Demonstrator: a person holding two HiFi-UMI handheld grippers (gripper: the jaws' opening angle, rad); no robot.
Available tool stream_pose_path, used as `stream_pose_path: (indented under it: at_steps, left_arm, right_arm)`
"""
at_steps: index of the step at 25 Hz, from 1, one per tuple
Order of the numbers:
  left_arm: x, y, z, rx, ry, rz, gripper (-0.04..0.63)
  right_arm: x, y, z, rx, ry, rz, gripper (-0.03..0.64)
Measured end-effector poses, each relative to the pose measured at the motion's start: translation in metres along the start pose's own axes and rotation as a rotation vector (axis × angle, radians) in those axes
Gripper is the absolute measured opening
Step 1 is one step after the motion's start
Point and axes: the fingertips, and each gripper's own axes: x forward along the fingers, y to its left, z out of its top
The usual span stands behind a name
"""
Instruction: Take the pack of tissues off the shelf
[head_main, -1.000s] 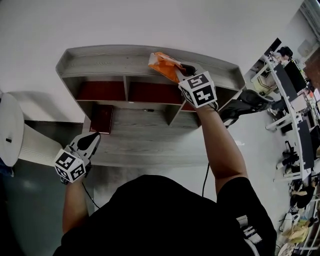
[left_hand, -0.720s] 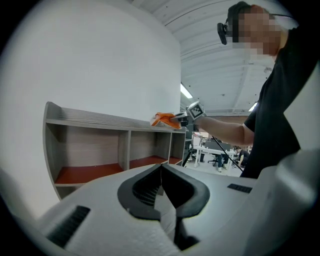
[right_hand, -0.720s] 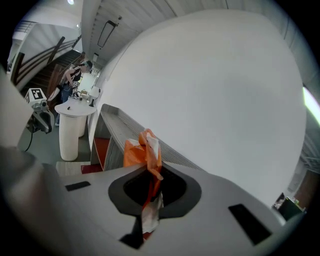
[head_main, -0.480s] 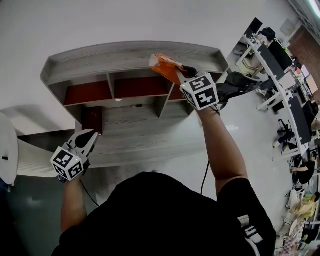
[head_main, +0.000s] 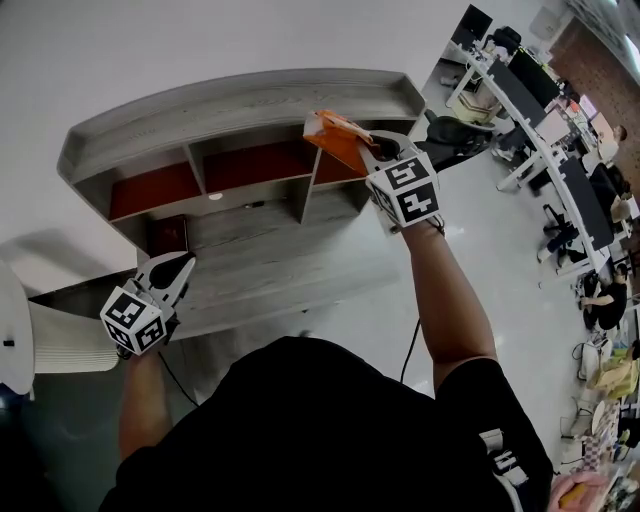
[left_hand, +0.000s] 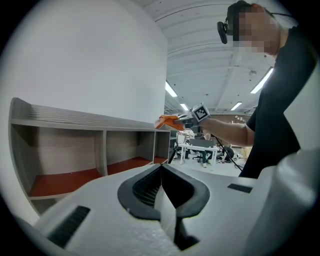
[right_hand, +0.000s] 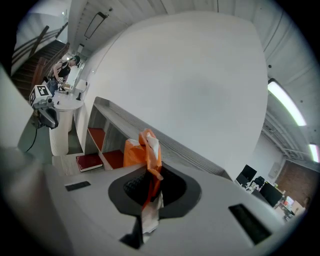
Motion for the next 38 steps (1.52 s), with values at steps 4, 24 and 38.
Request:
stream_pose_path:
  at_steps: [4,24,38]
  left_arm:
    - [0.01,-0.007,-0.002,0.005,0.009,-0.033,0.018]
    - [0.065,-0.048,-0.005,0.016,0.026,-0.174,0.018]
    - [0.106,-0.07,-0.008,0.019,0.041,-0.266,0.018]
  right_arm:
    - [-0.017,0.0,-0.017,0.013,0.019,-0.017,0.014]
    - [-0.088,-0.005,-0.104,0.142,0.115,-0.087,0.014]
    - [-0.115,-0.008,-0.144,0.166,0.184,-0.097,0.014]
